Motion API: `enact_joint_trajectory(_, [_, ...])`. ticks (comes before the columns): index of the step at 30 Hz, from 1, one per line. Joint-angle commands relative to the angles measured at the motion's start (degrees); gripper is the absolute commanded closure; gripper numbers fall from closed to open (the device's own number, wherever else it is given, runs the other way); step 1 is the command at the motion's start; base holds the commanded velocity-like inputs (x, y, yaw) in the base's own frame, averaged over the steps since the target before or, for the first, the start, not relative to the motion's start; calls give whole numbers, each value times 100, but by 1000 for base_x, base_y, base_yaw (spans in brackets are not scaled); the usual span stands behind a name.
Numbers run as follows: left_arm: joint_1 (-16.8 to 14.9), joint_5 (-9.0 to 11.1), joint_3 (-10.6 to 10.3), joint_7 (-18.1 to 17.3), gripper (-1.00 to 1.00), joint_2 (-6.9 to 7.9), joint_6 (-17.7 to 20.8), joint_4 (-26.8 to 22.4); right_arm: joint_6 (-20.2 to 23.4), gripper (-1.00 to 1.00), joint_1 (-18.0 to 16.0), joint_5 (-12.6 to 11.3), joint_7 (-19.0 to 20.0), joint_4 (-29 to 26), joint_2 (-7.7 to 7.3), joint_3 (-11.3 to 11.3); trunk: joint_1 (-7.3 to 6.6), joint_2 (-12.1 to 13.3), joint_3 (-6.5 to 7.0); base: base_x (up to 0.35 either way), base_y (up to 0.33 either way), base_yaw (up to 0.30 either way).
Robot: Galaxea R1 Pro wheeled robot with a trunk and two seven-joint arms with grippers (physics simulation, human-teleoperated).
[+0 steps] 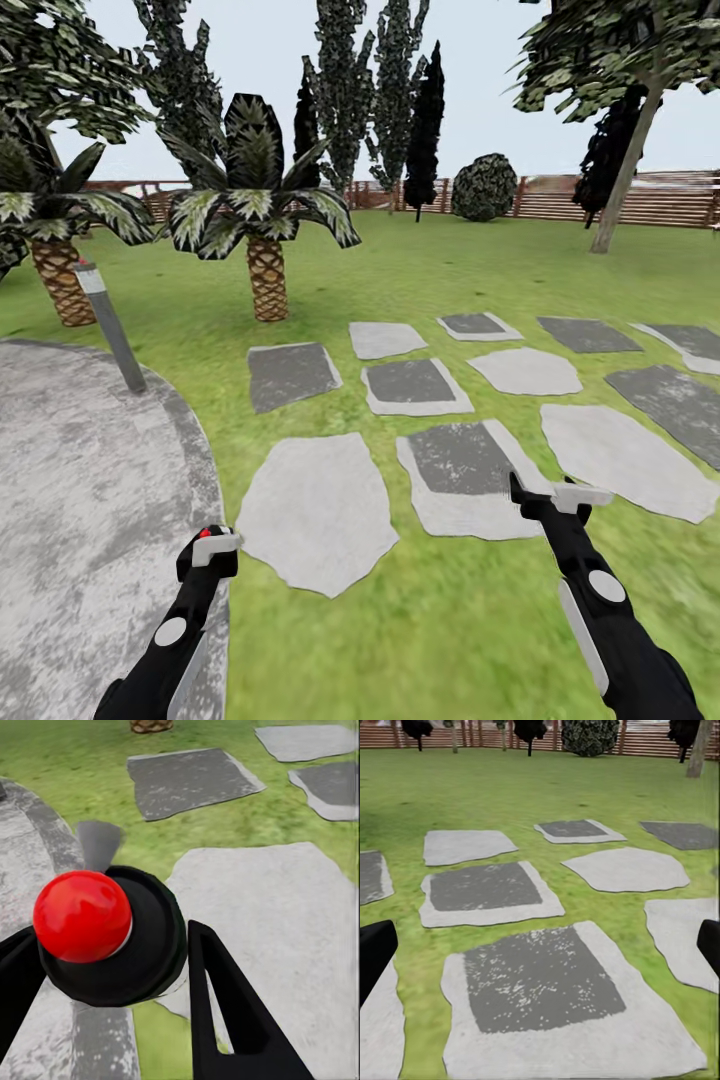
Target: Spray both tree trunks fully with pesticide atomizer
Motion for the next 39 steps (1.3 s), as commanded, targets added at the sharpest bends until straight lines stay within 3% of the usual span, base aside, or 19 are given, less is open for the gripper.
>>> enact_joint_trajectory(1, [0,-1,0,0,100,-1,0,-1,0,-100,0,2,0,0,-1,0,0,0,4,0,0,-291])
enact_joint_trajectory(27, [0,-8,9,9,100,-2,-6,-1,0,-100,0,2,0,1,-4,-1,0,0,96,3,0,-291])
enact_joint_trajectory(39, [0,-2,12,9,100,0,0,-1,0,-100,0,7,0,1,1,6,0,0,106,294,0,-71])
